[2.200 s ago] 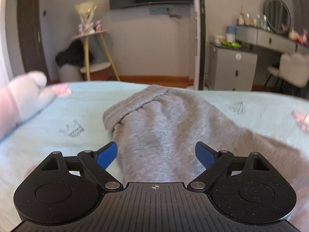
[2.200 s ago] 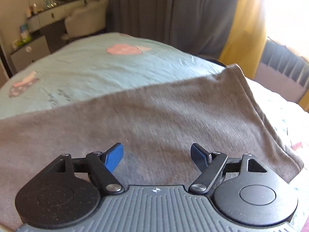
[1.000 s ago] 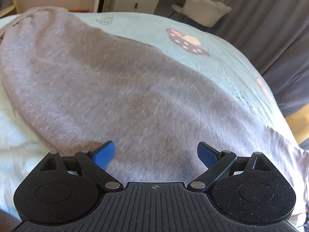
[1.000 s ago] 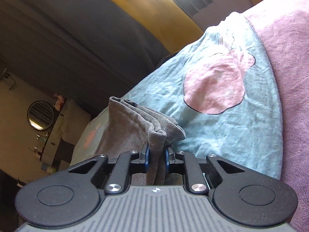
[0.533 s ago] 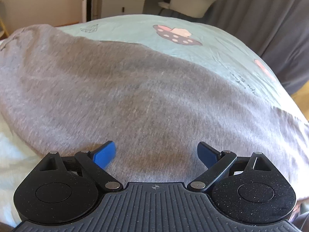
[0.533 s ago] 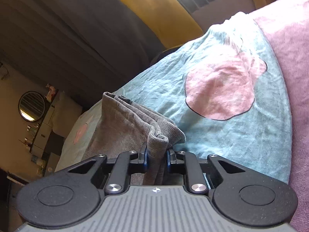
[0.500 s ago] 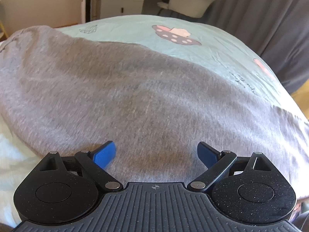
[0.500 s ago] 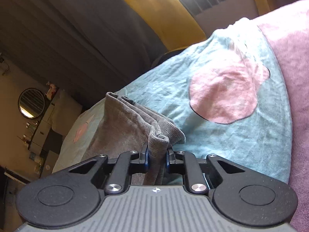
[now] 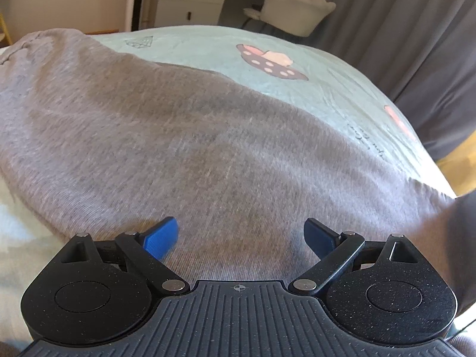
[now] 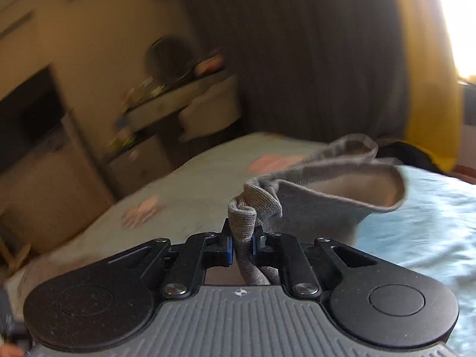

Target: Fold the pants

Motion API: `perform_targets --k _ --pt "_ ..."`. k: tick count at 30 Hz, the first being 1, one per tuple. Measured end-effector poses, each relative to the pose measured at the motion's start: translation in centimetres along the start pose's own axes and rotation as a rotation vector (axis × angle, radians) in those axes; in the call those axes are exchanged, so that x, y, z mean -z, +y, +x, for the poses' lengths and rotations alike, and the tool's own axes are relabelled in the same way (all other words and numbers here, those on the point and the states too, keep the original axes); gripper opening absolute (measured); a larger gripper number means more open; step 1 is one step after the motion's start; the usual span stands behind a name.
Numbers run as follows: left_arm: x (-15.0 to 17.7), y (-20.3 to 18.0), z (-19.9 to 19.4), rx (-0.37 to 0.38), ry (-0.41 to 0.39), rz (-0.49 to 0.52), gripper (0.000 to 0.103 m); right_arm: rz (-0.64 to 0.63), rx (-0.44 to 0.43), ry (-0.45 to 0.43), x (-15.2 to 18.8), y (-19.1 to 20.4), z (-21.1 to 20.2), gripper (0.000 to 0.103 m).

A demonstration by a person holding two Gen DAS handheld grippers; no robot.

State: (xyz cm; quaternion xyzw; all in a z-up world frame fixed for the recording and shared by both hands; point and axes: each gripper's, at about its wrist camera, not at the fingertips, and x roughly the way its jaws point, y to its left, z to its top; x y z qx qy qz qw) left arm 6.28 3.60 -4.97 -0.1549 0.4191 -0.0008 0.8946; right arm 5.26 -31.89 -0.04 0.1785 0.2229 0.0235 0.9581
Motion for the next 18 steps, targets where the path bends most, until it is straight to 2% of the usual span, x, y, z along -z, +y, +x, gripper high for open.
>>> perform_targets --k 4,7,9,11,14,16,18 --pt "0.1 0.3 -0.3 0.012 -0.006 -0.011 0.097 -0.118 -0.124 0.177 4.9 6.4 4.0 0.011" --pt "0.1 0.4 -0.4 0.017 -0.006 -0.01 0.097 -0.167 -0.187 0.339 8.7 9.3 6.5 0.013" --pt "0.1 0.3 -0.3 0.025 -0.004 -0.007 0.097 -0.229 -0.182 0.419 10.2 10.6 7.3 0.019" --pt "0.1 0.2 -0.2 0.03 -0.003 -0.001 0.097 -0.238 -0.196 0.432 9.9 10.7 7.1 0.025" --pt "0.0 0.1 -0.1 0.039 0.0 0.0 0.097 -0.095 -0.292 0.406 7.8 9.0 6.3 0.027" --pt "0.1 -0.1 -0.1 0.056 -0.001 0.004 0.097 -0.029 -0.261 0.347 6.4 7.5 5.8 0.027" --pt "0.2 -0.4 -0.1 0.062 0.0 0.021 0.097 0.036 -0.176 0.315 5.4 5.8 6.3 0.027"
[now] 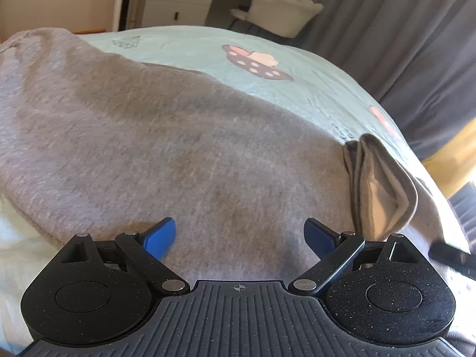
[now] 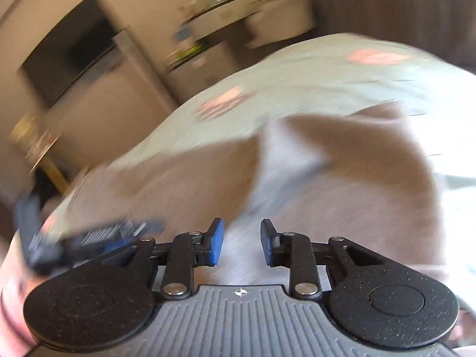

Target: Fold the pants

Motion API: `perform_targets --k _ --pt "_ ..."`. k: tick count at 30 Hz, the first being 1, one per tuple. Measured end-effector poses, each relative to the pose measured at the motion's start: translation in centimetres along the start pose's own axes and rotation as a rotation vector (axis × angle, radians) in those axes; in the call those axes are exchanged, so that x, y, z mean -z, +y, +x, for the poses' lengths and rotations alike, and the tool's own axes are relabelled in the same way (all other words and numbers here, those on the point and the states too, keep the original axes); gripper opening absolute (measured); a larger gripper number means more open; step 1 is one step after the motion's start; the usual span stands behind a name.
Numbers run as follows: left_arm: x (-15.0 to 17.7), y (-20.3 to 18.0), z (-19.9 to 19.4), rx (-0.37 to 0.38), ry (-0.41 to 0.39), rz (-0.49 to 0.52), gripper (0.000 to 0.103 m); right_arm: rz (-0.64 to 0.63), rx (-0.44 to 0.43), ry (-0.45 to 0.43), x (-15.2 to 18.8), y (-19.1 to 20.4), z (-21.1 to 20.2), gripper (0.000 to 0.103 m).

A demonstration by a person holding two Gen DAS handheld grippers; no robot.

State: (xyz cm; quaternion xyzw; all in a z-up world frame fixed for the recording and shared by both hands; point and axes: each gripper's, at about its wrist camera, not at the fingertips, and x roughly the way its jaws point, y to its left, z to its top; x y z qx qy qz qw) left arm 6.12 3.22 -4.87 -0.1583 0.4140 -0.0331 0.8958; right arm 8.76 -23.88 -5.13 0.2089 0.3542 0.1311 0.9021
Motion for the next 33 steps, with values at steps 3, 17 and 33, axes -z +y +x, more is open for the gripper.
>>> perform_targets --k 3,17,33 --pt "0.2 -0.5 0.2 -0.004 0.005 0.031 0.097 0.059 0.142 -0.006 -1.5 -1.8 1.1 0.026" --pt "0.5 -0.8 0.8 0.003 0.003 0.09 0.097 -0.031 0.015 0.106 -2.9 3.2 8.0 0.03" --pt "-1.0 -5.2 3.5 0.324 0.157 -0.02 0.095 0.097 0.307 -0.006 1.3 -4.2 -2.4 0.064"
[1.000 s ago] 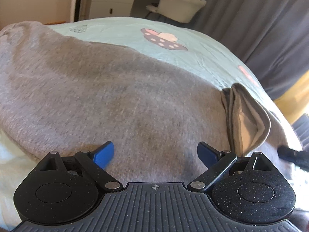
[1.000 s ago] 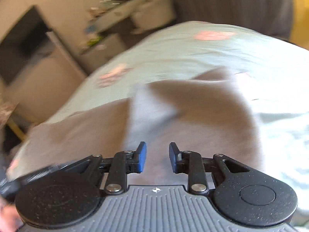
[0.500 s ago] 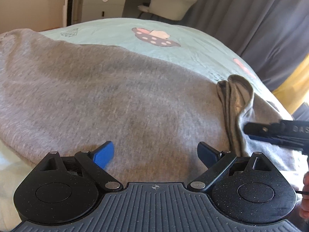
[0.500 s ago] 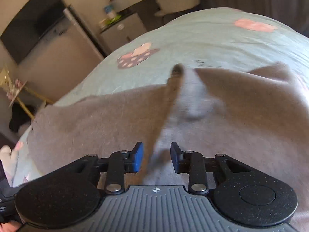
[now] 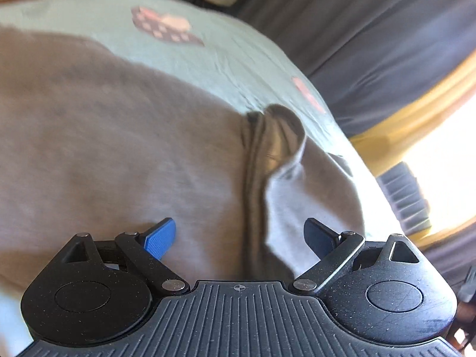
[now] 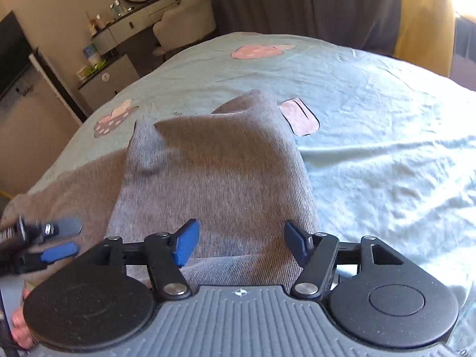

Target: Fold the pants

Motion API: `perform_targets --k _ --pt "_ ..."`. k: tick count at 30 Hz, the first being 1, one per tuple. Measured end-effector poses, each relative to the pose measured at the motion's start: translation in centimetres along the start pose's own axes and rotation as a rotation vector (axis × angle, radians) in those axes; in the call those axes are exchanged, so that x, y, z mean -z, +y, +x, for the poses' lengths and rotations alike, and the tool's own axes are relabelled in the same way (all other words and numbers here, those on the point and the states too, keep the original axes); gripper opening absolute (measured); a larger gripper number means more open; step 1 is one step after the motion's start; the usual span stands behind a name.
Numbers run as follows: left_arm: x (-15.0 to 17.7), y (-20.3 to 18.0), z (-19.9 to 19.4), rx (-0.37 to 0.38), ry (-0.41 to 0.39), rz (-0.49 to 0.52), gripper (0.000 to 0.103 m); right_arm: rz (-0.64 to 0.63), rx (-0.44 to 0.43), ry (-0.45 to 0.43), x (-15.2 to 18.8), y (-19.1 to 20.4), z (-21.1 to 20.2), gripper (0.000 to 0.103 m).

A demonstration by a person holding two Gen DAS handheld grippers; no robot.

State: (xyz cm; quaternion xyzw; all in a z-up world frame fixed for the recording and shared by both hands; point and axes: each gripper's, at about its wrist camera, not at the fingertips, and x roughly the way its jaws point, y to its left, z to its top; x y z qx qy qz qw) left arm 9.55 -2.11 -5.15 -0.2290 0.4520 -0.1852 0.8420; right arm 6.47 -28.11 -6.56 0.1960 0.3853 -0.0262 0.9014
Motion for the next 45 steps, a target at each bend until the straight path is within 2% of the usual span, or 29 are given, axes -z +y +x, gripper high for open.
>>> perform_targets --k 4,7,9,10,12,14,16,17,19,20,21,22,24,28,29,31,35,37,41,43,45 --pt "-0.6 -0.9 2.4 -0.02 0.057 0.005 0.09 -0.017 -0.022 -0.003 -0.1 0.2 0.3 0.064" --pt "-0.8 -1.7 3.6 -0.026 0.073 0.026 0.082 0.034 -0.041 -0.014 -0.1 -1.0 0.1 0.061" --pt "-0.8 -2.1 4.2 -0.015 0.103 0.034 0.063 0.075 -0.057 -0.031 -0.3 -1.6 0.1 0.054" --pt "-0.8 -2.3 4.5 -0.004 0.12 0.029 0.059 0.093 -0.065 -0.037 -0.4 -2.0 0.1 0.047" --pt "-0.6 -2.5 5.1 0.023 0.147 0.024 0.059 0.128 -0.076 -0.046 -0.5 -2.5 0.3 0.043" --pt "-0.5 -2.4 5.7 0.014 0.154 0.024 0.06 0.153 -0.091 -0.039 -0.6 -2.9 0.6 0.043" --pt "-0.8 -1.8 6.0 0.046 0.156 -0.033 0.071 0.168 -0.099 -0.029 -0.7 -3.1 1.0 0.043" --pt "-1.0 -1.5 6.0 0.081 0.158 -0.075 0.079 0.168 -0.104 -0.027 -0.7 -3.1 1.1 0.043" --pt "-1.1 -1.1 6.4 0.106 0.161 -0.125 0.08 0.165 -0.113 -0.026 -0.7 -3.0 1.1 0.043" --pt "-1.2 -1.1 6.6 0.11 0.159 -0.122 0.074 0.164 -0.117 -0.026 -0.7 -3.0 1.1 0.043" --pt "-1.2 -1.4 6.8 0.105 0.16 -0.113 0.061 0.165 -0.125 -0.025 -0.7 -2.9 1.2 0.043" --pt "-1.1 -1.6 7.0 0.094 0.165 -0.108 0.053 0.168 -0.132 -0.025 -0.7 -2.9 1.2 0.043" --pt "-1.1 -1.5 7.7 0.093 0.192 -0.119 0.024 0.172 -0.143 -0.032 -0.6 -2.9 1.2 0.043" --pt "-0.7 0.2 8.0 0.162 0.208 -0.239 0.017 0.169 -0.169 -0.065 -0.5 -2.8 0.6 0.043" --pt "-0.6 0.5 7.8 0.171 0.201 -0.264 0.016 0.171 -0.169 -0.068 -0.5 -2.8 0.6 0.043" --pt "-0.7 0.1 6.9 0.162 0.173 -0.249 0.015 0.173 -0.169 -0.064 -0.5 -2.7 0.7 0.043" --pt "-1.5 -1.1 4.0 0.155 0.133 -0.147 0.015 0.145 -0.18 -0.081 -0.5 -2.3 0.4 0.045" --pt "-2.2 -0.9 2.3 0.124 0.105 -0.085 0.015 0.118 -0.187 -0.097 -0.4 -2.0 0.0 0.05" --pt "-2.8 1.0 -0.7 -0.01 0.066 0.011 0.015 0.061 -0.172 -0.093 -0.3 -0.9 0.2 0.05" --pt "-2.0 2.1 -1.6 -0.079 0.074 0.073 0.019 0.029 -0.157 -0.073 -0.3 -0.2 0.6 0.05" --pt "-0.8 3.2 -1.7 -0.11 0.084 0.082 0.028 0.001 -0.15 -0.062 -0.3 0.4 0.9 0.05"
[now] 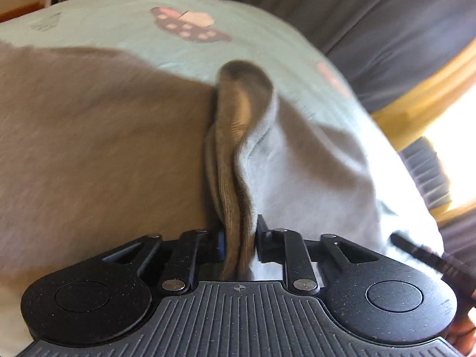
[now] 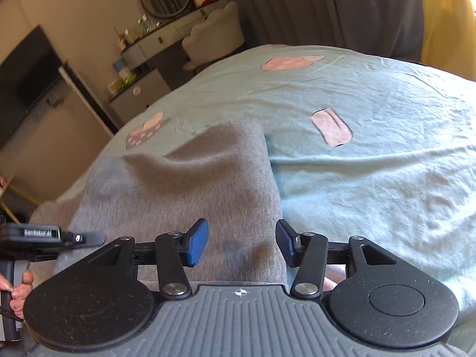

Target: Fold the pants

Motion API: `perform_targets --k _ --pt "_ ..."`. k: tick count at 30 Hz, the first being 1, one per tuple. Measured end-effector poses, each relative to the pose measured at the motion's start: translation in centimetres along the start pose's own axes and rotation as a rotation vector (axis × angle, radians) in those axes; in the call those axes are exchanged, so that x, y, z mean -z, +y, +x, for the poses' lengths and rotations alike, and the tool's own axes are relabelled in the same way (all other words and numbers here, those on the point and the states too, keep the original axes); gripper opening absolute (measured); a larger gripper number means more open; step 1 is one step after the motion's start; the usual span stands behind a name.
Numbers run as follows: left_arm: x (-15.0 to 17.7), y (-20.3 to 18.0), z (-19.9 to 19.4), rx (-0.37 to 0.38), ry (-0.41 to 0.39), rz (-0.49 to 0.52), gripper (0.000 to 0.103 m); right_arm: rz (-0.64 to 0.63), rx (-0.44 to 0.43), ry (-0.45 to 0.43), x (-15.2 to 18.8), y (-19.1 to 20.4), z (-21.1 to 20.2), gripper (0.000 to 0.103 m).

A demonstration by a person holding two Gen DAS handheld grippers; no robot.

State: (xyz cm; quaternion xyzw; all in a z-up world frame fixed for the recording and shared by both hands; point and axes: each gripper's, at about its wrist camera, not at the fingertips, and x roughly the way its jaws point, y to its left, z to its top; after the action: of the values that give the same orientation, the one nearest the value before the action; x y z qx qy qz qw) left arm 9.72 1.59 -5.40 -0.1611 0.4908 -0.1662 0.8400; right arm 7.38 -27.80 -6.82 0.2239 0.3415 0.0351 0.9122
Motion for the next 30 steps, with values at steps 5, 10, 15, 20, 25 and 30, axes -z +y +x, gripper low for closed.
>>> perform_targets --k 5,10,15,20,25,30 --pt "-0.4 1.5 -0.5 0.038 -0.062 -0.123 0.039 -0.052 0.006 -0.031 0.4 1.6 0.0 0.049" --pt "-3.2 1.5 -0.4 0.046 -0.13 -0.157 0.056 -0.135 0.0 -0.065 1.3 3.6 -0.3 0.042" --pt "-5.4 2.0 2.2 0.107 -0.064 -0.247 0.063 -0.144 0.022 0.005 1.4 4.0 1.3 0.042" --pt "-5.4 2.3 3.4 0.149 -0.039 -0.322 0.022 -0.087 0.013 0.007 1.3 3.1 1.4 0.042" --pt "-5.0 -0.8 -0.2 0.185 -0.19 -0.121 0.02 -0.049 -0.018 -0.033 1.4 2.7 0.7 0.042" --pt "-4.2 0.6 -1.1 -0.006 -0.202 -0.057 0.032 -0.044 -0.016 -0.017 1.5 2.8 0.9 0.042"
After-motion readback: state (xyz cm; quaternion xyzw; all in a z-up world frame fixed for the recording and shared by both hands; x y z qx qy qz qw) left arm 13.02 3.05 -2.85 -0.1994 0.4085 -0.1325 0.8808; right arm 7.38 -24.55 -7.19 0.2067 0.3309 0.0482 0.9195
